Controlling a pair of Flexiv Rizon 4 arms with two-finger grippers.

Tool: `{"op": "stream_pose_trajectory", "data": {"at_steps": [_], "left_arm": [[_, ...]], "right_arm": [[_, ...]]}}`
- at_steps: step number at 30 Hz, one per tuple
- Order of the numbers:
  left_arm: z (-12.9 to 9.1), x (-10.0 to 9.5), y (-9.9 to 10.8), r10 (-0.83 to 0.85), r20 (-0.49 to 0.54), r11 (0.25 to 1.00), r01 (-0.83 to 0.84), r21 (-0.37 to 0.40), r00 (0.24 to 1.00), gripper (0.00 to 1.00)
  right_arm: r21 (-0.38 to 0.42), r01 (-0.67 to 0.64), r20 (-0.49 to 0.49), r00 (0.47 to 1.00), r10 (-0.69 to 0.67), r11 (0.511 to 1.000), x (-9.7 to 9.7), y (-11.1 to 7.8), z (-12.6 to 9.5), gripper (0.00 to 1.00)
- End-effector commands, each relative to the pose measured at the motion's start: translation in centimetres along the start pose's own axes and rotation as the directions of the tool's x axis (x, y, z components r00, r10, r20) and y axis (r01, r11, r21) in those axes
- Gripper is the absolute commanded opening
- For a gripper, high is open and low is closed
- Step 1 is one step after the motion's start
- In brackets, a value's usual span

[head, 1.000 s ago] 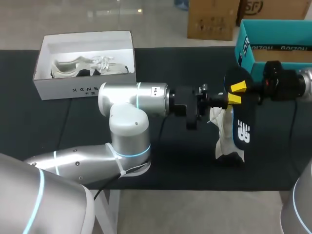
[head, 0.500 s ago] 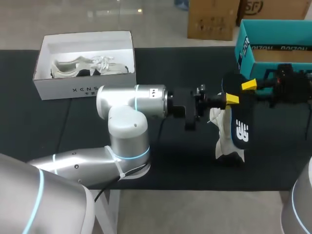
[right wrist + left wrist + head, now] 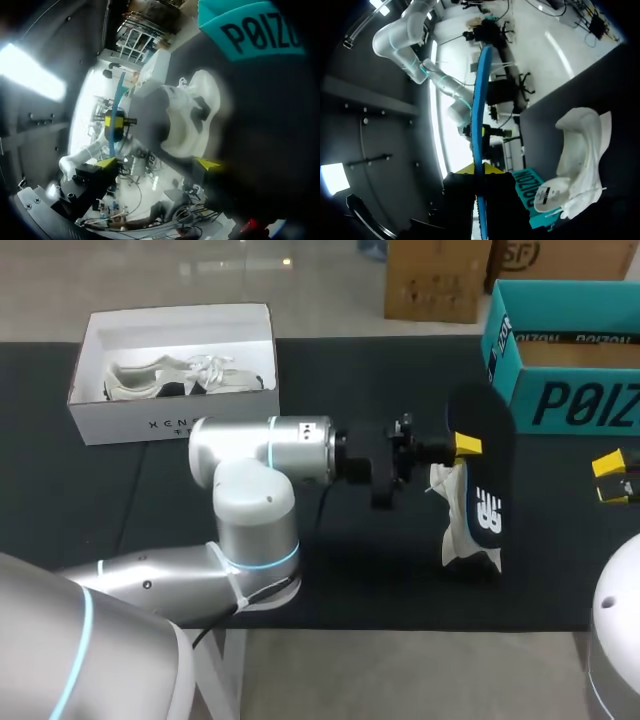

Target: Take the shoe out of the shoebox, open the shoe tongue, remove and reinsert the insole, then place the shoe into the shoebox

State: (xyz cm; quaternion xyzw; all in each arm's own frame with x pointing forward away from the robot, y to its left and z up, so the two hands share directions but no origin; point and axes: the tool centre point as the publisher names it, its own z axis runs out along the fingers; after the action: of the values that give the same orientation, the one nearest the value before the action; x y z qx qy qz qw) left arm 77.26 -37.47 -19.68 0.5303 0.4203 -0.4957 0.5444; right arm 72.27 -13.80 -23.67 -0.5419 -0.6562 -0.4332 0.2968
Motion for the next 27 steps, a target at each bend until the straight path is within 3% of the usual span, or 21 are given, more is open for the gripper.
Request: {"op": "stream_pose_trajectory", "data": {"at_steps": [1,9,11,13,15,16,18,20,22,27], "left_arm": [[-0.2,-0.4,-0.3,-0.002,-0.002,1.000,0.002,-0.010,1.000,0.00],[0.1,-0.8,-0.8,-0.026,-0.038,1.000,0.026,-0.004,0.999,0.00],[0.2,-0.9,-1.1,-0.031,-0.054,1.000,0.031,0.003,0.998,0.00],[0.1,-0.9,-1.2,-0.033,-0.057,0.999,0.033,0.003,0.998,0.00],[0.1,-0.9,-1.5,-0.039,-0.063,0.999,0.039,0.001,0.997,0.00],[0.1,-0.9,-1.6,-0.043,-0.065,0.999,0.043,0.002,0.997,0.00],[0.1,-0.9,-1.7,-0.048,-0.067,0.999,0.048,0.002,0.997,0.00],[0.1,-0.9,-1.8,-0.051,-0.067,0.999,0.051,0.001,0.996,0.00],[0.1,-0.9,-1.9,-0.053,-0.071,0.999,0.053,0.000,0.996,0.00],[0.1,-1.0,-1.9,-0.051,-0.081,0.999,0.050,-0.012,0.995,0.00]], "right_arm": [[0.021,-0.003,0.038,0.999,0.002,1.000,0.4,0.3,-1.4,1.00],[0.021,-0.003,0.038,0.999,0.002,1.000,0.4,0.3,-1.4,1.00],[0.010,0.208,0.117,0.971,-0.208,0.978,1.6,0.3,-1.7,1.00],[0.004,0.333,0.161,0.930,-0.329,0.943,1.8,-0.1,-2.2,1.00],[0.031,0.529,0.181,0.831,-0.525,0.848,1.9,-1.0,-2.8,1.00],[0.091,0.632,0.161,0.753,-0.638,0.770,2.1,-1.6,-2.9,1.00],[0.137,0.748,0.092,0.643,-0.761,0.649,2.4,-2.6,-2.8,1.00],[0.185,0.799,0.026,0.577,-0.816,0.571,2.8,-3.3,-2.5,1.00],[0.232,0.797,-0.015,0.576,-0.817,0.558,2.8,-3.6,-2.1,1.00],[0.232,0.797,-0.015,0.576,-0.817,0.558,2.8,-3.6,-2.1,1.00]]}}
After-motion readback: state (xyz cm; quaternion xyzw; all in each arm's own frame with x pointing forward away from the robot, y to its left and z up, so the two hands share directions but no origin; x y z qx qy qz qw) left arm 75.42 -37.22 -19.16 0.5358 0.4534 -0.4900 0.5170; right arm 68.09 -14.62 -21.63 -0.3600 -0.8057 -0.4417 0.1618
